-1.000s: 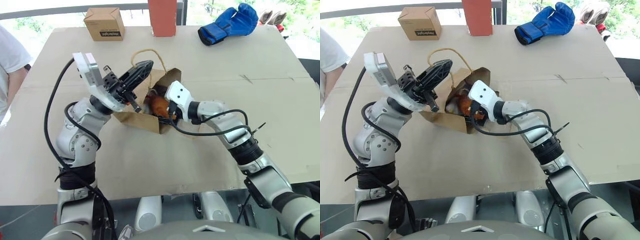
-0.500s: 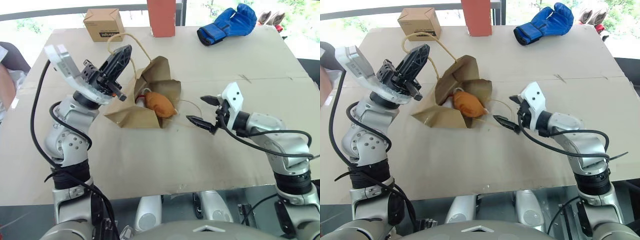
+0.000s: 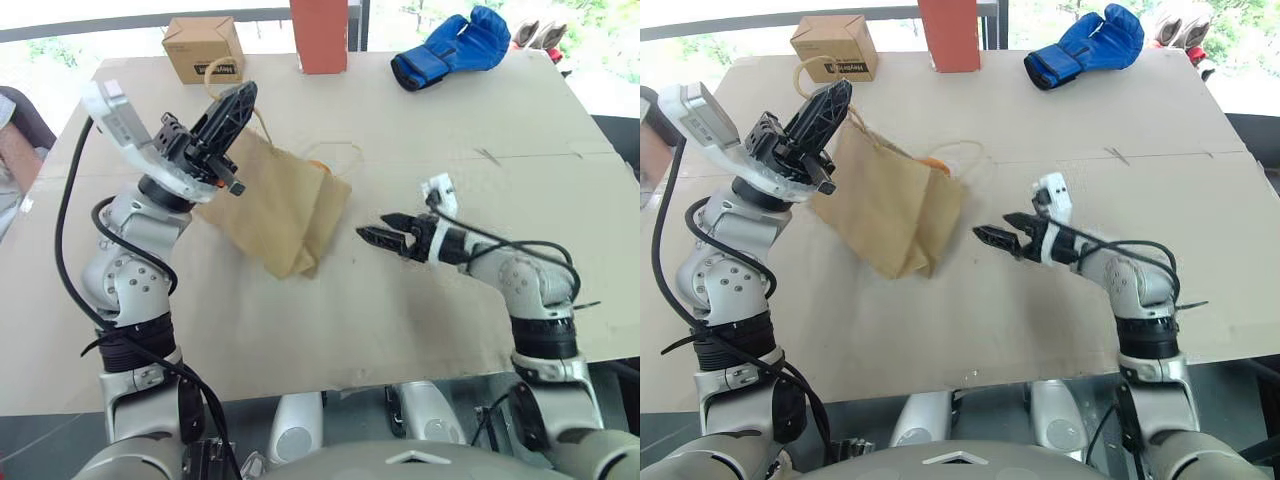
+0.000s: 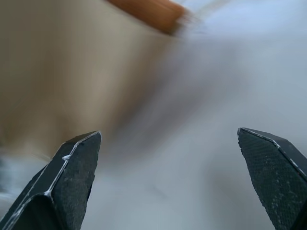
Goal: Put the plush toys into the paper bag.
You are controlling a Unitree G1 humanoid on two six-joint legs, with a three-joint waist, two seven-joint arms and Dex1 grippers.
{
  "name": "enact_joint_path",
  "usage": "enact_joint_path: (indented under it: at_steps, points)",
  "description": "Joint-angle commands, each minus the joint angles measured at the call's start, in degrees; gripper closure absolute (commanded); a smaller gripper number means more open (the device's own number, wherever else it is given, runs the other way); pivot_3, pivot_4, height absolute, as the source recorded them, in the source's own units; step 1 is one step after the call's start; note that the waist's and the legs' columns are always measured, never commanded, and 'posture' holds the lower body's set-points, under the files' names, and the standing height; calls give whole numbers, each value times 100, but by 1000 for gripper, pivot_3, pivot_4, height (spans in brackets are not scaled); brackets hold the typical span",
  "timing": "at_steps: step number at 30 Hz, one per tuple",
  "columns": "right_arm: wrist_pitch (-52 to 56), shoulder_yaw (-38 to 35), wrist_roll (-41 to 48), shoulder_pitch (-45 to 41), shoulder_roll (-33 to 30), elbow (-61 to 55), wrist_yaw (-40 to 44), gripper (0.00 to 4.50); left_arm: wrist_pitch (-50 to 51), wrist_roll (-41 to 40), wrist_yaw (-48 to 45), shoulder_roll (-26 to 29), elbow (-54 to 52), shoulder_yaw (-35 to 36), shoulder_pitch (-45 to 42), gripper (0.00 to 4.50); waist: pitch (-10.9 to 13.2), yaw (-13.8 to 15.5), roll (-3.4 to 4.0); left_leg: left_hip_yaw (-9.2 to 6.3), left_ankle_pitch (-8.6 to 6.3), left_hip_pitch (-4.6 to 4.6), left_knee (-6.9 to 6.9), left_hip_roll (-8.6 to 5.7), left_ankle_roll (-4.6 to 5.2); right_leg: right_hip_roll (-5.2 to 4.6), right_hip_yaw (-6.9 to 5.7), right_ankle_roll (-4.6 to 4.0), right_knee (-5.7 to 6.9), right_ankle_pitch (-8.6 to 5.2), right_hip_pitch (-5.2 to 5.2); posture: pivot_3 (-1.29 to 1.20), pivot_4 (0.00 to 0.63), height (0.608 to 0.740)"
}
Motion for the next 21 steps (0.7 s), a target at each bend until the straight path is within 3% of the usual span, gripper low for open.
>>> enact_joint_path:
  at_steps: [1, 6, 10, 16, 21]
  points:
    - [174, -390, 408, -291, 407, 639, -244, 71, -96, -123, 37, 45, -351, 170, 72, 4500, 0, -1, 0, 0, 0, 0, 0, 0, 0, 0, 0, 0, 0, 0, 0, 0, 150, 740]
    - [59, -516, 524, -642, 492, 1106, -221, 71, -34, -293, 184, 57, -675, 263, 285, 4500, 1, 31, 2, 1, 0, -7, -1, -2, 0, -3, -1, 0, -5, 0, -1, 0, 150, 740]
    - [249, -124, 785, -508, 268, 522, 337, 71, -46, -269, 284, 61, -697, 247, 267, 4500, 2, 20, 4, 0, 0, -4, -1, -1, 0, -1, -2, 0, -2, 0, -1, 0, 150, 740]
    - [-267, 1621, 157, -38, -162, -459, 883, 71, 0, -139, 280, 36, -519, -55, -95, 4500, 2, -1, 3, -1, 0, -3, -3, -1, 0, 0, -2, 1, -2, -1, -2, 0, 150, 740]
    - [-994, 2398, -397, -51, 181, -162, 885, 71, 168, 5, 48, 95, -84, -438, -631, 4500, 1, 0, 2, -1, 0, -3, 1, -1, 0, 0, -2, 2, -2, -1, -2, 0, 150, 740]
